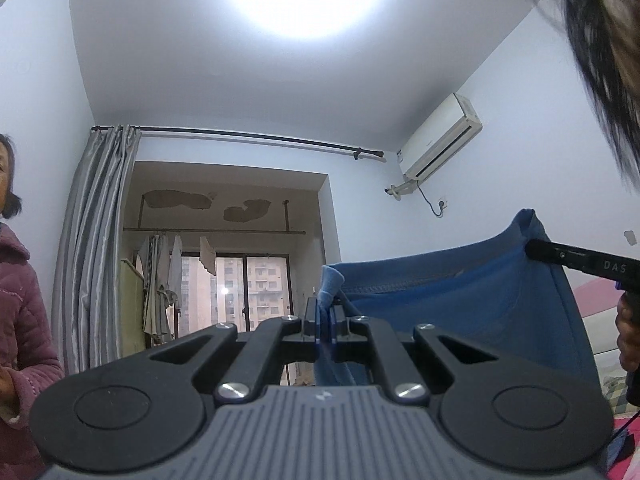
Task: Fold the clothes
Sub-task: 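Lift the T-shirt high with both grippers, holding it by the shoulders, then lower the T-shirt flat onto the bedspread and open both grippers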
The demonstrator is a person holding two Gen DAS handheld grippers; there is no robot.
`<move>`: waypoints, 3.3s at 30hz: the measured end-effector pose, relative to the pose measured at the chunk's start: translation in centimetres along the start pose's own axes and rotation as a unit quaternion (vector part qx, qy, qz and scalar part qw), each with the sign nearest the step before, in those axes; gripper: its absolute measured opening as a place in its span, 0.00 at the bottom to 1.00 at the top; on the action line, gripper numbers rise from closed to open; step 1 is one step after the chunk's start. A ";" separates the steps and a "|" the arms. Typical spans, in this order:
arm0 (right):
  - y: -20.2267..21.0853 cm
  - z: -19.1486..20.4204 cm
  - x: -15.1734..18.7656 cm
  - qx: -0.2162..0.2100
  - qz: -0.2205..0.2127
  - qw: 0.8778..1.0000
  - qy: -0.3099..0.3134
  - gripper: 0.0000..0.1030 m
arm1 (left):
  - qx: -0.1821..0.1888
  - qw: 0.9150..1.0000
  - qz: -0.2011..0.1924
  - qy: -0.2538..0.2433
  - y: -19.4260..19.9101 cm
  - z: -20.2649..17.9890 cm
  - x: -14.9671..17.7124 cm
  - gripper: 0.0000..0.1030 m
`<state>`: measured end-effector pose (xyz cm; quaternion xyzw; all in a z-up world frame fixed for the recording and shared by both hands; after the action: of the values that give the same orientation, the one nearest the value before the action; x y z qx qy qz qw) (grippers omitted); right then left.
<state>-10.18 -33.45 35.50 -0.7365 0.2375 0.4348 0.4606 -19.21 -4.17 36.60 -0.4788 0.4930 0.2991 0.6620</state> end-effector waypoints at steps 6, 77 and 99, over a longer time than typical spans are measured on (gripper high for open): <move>-2.6 -2.2 4.0 0.022 0.058 0.998 -0.015 0.03 | 0.001 0.999 0.031 0.010 -1.2 0.4 2.4 0.05; -11.8 -11.5 54.6 0.147 0.435 0.811 -0.364 0.41 | -0.087 0.844 0.513 0.131 -29.1 17.8 57.5 0.47; 4.4 7.9 39.3 -0.104 0.593 0.790 -0.117 0.39 | 0.166 0.787 0.584 -0.105 -6.0 2.5 52.7 0.52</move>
<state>3.16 -26.54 -1.93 -0.4379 0.5253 0.7273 0.0572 4.55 -8.04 -10.72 0.0526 0.6483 0.5906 0.4777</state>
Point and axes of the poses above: each gripper's, at about its wrist camera, not at the fingertips, and y roughly against the way its jaws point, z to its left, x to its underside, the point moved 8 cm from there along -y, roughly the way its jaws point, and after that the axes turned 5 degrees about y, right-handed, at the moved point
